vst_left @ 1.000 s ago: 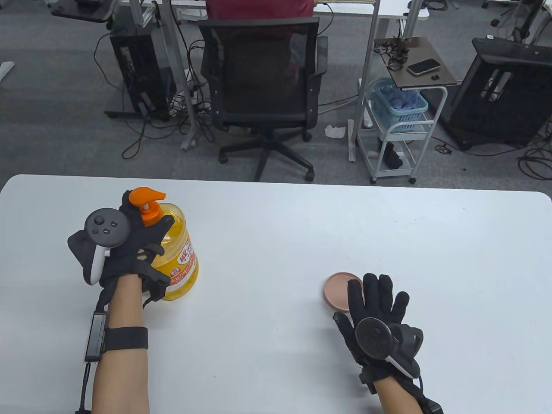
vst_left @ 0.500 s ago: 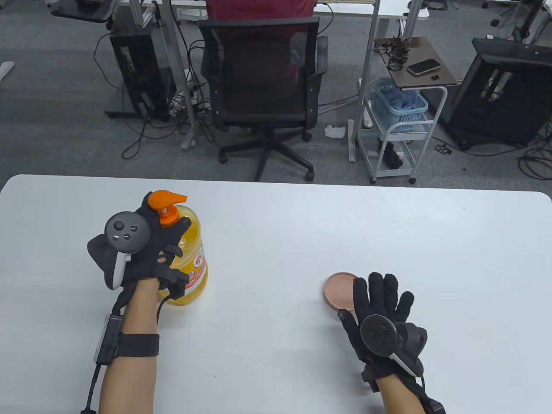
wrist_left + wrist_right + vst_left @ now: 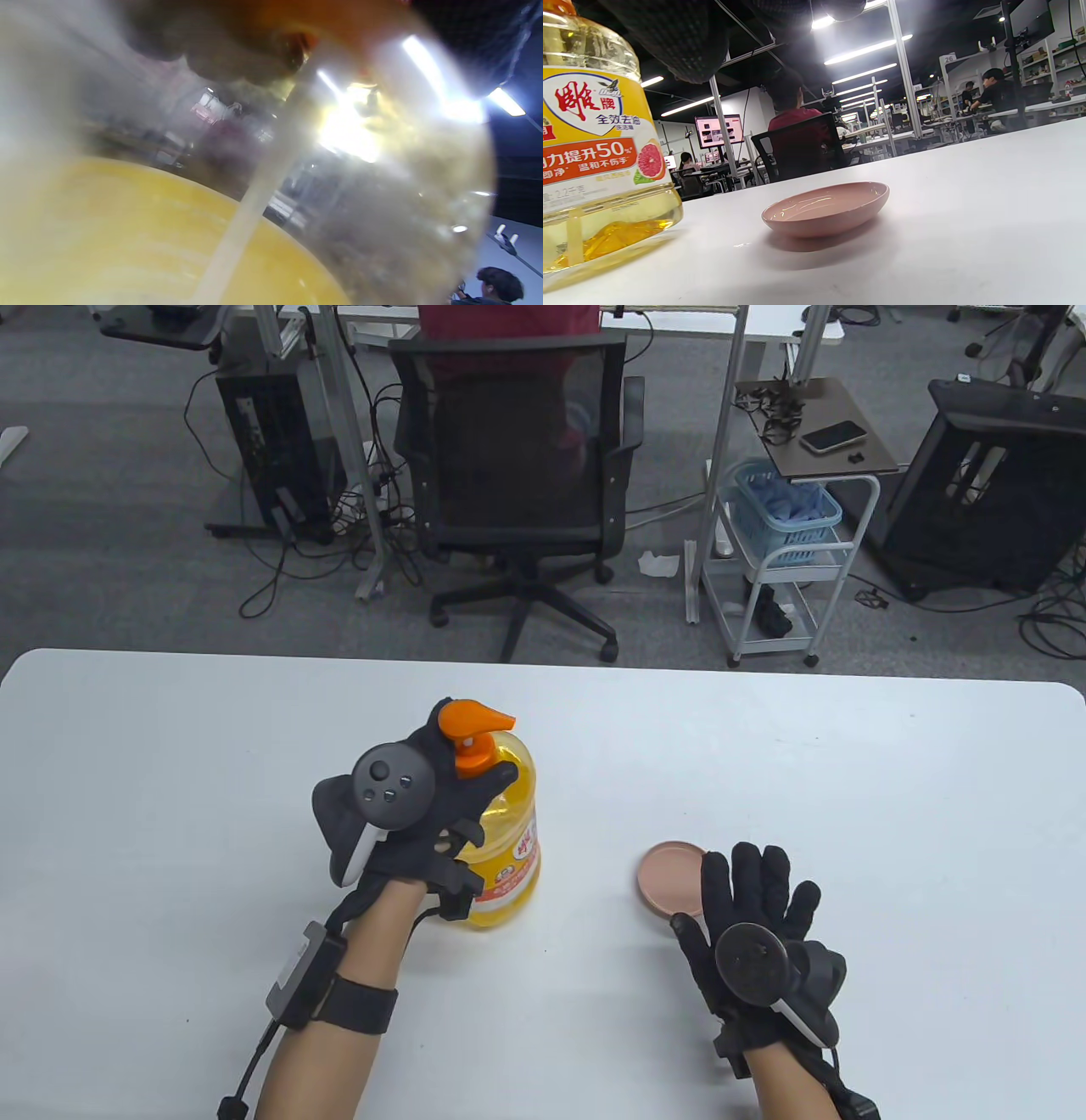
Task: Press dish soap pump onto seasoning dish
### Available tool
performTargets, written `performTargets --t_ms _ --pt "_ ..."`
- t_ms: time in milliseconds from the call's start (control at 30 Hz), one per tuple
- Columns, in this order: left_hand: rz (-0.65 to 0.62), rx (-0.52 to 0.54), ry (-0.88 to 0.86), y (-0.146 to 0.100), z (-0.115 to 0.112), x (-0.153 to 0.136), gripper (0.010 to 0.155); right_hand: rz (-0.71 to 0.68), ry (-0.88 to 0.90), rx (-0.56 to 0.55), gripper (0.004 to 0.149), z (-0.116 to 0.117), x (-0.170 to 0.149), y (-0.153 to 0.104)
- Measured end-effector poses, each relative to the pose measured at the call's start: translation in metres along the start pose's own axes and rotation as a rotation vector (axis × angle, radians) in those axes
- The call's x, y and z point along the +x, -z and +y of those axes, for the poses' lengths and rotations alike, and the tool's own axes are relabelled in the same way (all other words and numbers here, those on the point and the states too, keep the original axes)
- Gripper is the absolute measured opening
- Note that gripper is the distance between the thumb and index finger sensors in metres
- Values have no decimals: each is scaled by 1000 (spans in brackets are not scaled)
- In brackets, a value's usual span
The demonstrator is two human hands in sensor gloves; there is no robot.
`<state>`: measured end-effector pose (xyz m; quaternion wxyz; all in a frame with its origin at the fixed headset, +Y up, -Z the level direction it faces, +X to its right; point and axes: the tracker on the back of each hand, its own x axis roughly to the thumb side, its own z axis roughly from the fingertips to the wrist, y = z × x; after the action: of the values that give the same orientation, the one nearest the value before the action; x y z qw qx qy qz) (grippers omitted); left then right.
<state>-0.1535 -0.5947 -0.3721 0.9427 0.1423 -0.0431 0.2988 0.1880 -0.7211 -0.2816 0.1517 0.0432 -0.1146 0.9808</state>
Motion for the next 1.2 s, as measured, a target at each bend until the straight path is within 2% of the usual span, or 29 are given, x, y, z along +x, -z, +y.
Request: performTargets --t_ms 133,267,400,467,567,700,867,1000,1100,1200 --pt "8 -4 -9 -1 -14 14 90 3 0 6 76 0 -1 0" --pt "29 -3 -8 -1 -27 16 92 15 -2 13 76 1 -3 1" --pt "-24 21 14 -9 -29 18 95 21 7 19 76 1 -5 2" --pt "-36 -17 30 -15 -27 17 98 22 7 22 76 1 -6 2" --pt "-127 -26 67 -24 -19 10 100 23 8 22 76 1 -6 2" --pt "-233 -60 50 -39 -7 -17 93 24 13 25 76 2 -6 2" --pt "-219 -125 147 -61 -5 -62 90 11 14 16 76 3 -4 3" --pt "-156 -189 234 -79 -17 -100 90 4 31 15 76 7 -4 4" --pt "-109 -231 213 -85 -32 -125 91 -2 35 10 75 12 -4 6" --pt "-94 -280 202 -86 -42 -137 90 0 42 -2 75 15 -5 7"
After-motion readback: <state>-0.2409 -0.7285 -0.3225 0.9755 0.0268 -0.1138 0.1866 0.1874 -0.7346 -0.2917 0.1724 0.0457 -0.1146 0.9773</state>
